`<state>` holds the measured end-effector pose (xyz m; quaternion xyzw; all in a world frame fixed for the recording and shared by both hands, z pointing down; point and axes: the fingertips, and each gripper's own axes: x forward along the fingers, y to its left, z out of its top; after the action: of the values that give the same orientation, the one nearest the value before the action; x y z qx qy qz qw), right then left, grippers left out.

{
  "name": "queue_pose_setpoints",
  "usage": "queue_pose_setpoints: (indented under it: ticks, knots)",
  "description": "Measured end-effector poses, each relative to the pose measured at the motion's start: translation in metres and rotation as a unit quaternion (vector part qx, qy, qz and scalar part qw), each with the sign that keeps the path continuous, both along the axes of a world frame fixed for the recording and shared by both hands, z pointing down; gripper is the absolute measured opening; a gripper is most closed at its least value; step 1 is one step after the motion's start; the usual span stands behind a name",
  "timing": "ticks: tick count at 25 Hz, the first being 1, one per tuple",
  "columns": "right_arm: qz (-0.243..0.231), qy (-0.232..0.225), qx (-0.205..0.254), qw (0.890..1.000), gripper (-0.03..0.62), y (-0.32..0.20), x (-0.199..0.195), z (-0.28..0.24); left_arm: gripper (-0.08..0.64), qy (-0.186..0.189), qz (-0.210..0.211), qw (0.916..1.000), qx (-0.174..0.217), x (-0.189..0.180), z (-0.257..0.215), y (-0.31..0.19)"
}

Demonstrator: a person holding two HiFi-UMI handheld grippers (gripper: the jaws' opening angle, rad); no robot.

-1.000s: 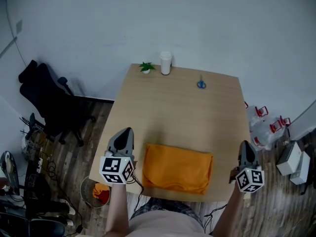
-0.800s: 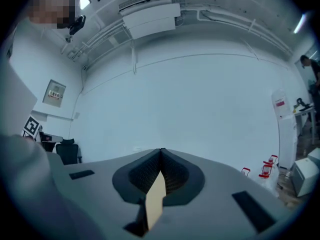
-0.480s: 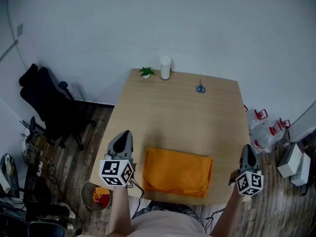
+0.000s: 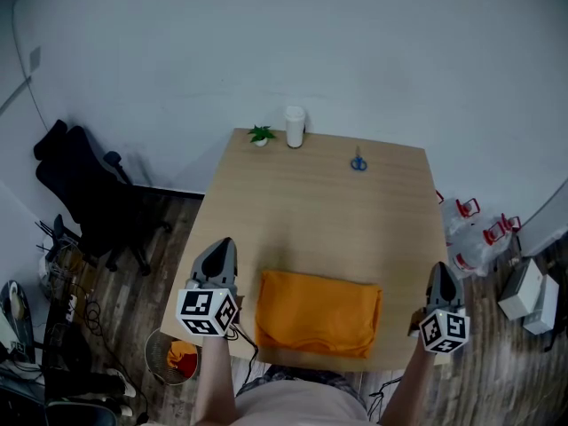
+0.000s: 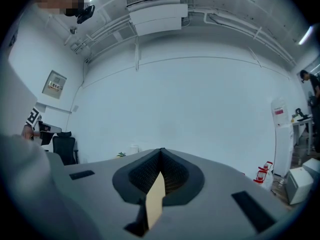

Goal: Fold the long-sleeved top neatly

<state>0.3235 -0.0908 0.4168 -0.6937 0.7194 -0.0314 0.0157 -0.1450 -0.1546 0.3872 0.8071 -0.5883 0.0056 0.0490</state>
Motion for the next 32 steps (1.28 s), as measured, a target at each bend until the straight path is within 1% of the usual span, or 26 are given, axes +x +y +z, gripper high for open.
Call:
queue_pose_setpoints:
  ticks: [5,13,32]
  knots:
    - [-0.007,-0.006,-0.002,1.0,0.006,-0.002,-0.003,0.001,0.001,0.013,0.001,0.9999,-0.009,-0.003,0.004,-0.002]
    - [-0.013,-0.014,-0.006,1.0,0.006,0.0,-0.007,0.003,0.0,0.011,0.004,0.9998,-0.012,-0.002,0.004,0.0]
    - [-0.018,-0.015,-0.011,1.0,0.006,0.003,-0.01,0.007,0.001,0.013,0.01,0.9996,-0.021,0.005,0.01,0.004]
